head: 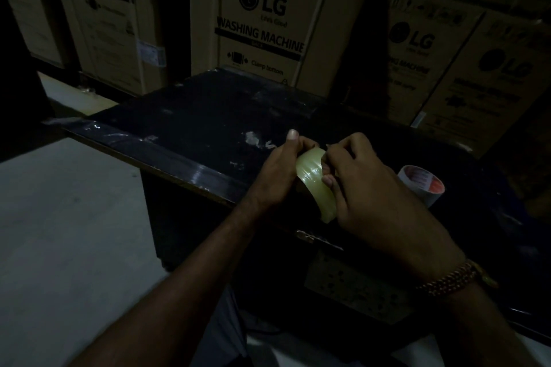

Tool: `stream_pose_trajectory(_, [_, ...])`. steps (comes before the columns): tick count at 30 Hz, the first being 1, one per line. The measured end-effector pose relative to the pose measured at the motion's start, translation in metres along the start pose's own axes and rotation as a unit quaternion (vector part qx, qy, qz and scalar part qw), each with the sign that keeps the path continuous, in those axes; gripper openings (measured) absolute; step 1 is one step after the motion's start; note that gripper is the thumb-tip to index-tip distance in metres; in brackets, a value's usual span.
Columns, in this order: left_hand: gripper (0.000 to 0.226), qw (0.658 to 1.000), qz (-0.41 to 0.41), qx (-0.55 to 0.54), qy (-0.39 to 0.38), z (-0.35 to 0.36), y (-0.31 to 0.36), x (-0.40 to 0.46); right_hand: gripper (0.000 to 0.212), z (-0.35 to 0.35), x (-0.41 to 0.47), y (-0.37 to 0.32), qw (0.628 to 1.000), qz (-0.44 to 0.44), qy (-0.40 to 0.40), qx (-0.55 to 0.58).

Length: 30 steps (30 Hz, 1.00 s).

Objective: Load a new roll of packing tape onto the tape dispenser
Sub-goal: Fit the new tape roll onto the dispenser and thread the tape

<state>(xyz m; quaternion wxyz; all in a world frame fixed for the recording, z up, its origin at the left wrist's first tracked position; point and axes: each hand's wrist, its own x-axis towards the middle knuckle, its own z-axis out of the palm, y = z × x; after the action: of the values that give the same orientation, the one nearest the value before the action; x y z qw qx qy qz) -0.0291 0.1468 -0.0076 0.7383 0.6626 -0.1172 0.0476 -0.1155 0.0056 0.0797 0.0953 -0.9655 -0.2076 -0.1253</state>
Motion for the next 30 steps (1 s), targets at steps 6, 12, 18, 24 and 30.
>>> stream_pose_trajectory(6, [0.06,1.0,0.0,0.001,-0.002,0.002,0.003,-0.002,0.015,0.005,-0.002,0.007,1.0,-0.017,0.007,0.007])
stream_pose_trajectory(12, [0.061,1.0,-0.015,0.003,-0.002,-0.002,0.003,-0.001,0.03,0.013,-0.006,0.017,0.991,-0.072,0.103,0.048])
stream_pose_trajectory(18, [0.064,1.0,-0.017,-0.005,-0.005,-0.002,0.003,0.0,0.023,0.011,-0.008,0.018,0.978,-0.098,0.172,0.068])
stream_pose_trajectory(24, [0.061,1.0,-0.011,0.004,-0.007,-0.001,0.002,-0.001,0.009,0.001,0.004,0.007,0.994,-0.024,0.096,0.038])
stream_pose_trajectory(30, [0.06,1.0,-0.011,0.0,-0.01,-0.001,0.003,-0.002,0.022,-0.006,0.005,-0.01,0.999,0.023,-0.013,-0.039])
